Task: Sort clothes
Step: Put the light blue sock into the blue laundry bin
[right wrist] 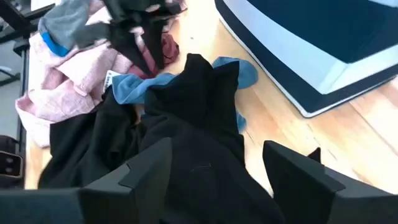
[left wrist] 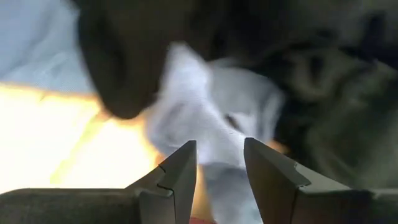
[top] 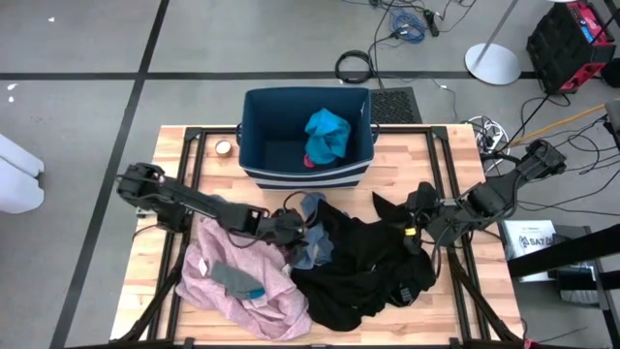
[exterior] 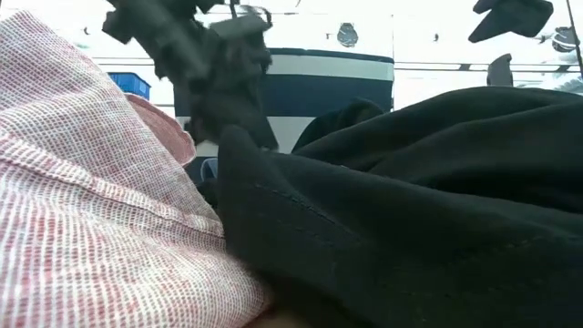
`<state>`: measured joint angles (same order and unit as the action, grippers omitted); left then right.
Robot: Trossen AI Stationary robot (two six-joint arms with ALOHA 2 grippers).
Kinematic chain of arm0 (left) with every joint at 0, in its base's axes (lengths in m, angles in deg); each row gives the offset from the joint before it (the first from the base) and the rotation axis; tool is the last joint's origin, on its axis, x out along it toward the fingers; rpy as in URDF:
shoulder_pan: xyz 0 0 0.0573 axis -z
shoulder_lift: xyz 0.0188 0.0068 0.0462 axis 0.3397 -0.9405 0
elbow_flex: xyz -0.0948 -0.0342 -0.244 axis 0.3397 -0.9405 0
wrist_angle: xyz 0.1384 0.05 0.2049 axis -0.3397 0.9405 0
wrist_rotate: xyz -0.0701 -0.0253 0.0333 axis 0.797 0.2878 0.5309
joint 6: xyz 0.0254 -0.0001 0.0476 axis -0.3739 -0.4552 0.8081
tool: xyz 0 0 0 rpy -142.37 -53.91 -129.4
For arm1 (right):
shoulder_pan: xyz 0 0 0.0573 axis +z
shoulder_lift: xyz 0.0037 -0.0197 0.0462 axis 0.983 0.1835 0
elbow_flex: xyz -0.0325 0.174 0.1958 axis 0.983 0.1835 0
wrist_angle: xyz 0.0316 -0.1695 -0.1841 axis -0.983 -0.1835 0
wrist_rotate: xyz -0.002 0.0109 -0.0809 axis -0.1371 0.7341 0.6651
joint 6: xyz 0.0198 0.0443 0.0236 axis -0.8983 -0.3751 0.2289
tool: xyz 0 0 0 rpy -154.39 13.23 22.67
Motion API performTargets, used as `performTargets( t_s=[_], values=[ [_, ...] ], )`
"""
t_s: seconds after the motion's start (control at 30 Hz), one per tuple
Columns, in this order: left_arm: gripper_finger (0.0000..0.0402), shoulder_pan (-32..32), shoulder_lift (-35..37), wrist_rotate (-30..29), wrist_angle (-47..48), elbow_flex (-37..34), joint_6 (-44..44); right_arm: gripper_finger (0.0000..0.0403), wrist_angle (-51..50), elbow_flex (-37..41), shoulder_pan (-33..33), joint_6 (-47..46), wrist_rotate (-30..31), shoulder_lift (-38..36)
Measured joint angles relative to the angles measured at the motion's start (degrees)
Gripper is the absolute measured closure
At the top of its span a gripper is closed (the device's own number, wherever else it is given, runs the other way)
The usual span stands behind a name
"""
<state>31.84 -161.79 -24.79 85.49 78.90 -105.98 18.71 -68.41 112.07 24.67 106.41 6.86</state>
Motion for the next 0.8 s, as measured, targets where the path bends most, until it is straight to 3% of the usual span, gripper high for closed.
performTargets(
  t_s=[0.17, 0.37, 0.8],
  values=[
    [0.0258, -2.44, -3.32, 3.57, -2.11, 0.0, -4.41, 0.0165, -0.42, 0.0, 0.07, 1.21, -0.04, 0.0],
    [0.0258, -4.38, -5.55, 10.29, -12.43, 0.06, -3.25, 0.0167, -0.7, 0.0, 0.07, 3.86, -0.04, 0.13],
    [0.0258, -6.59, -11.59, 9.29, -13.03, 0.04, -1.99, 0.0167, -2.91, 0.0, 0.09, 4.03, 0.17, 0.15]
  ],
)
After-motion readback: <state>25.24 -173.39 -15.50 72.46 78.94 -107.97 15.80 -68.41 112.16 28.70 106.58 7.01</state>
